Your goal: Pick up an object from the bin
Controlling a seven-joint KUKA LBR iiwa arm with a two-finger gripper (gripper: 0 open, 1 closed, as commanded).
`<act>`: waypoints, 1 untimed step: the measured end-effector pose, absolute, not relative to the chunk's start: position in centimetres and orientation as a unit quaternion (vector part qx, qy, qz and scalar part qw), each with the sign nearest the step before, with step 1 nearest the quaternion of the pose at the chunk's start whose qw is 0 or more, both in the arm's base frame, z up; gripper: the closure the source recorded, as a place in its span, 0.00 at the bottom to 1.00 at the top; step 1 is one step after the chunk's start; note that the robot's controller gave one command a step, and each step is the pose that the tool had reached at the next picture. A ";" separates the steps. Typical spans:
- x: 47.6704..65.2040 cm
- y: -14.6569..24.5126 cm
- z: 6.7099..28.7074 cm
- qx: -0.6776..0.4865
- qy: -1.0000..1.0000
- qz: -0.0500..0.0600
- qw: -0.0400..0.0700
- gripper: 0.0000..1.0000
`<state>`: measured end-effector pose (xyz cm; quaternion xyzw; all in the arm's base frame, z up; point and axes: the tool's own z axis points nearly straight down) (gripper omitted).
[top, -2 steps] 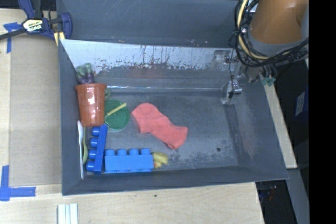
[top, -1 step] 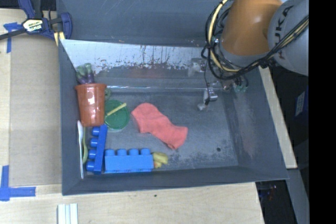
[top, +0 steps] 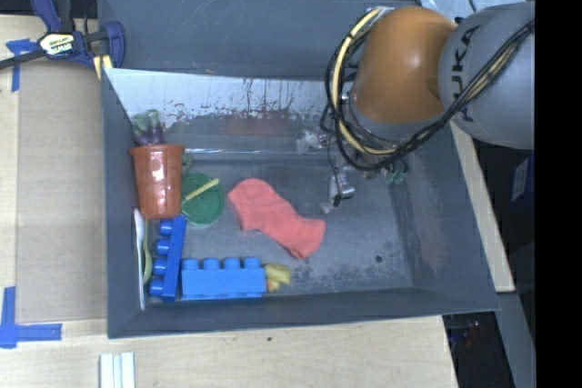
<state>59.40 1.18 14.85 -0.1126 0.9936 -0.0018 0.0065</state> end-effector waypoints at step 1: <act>57.5 3.5 10.5 -0.159 0.987 -0.003 0.009 0.00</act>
Offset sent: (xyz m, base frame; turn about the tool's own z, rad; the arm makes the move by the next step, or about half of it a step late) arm -0.0445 0.0700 -0.0515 -0.0462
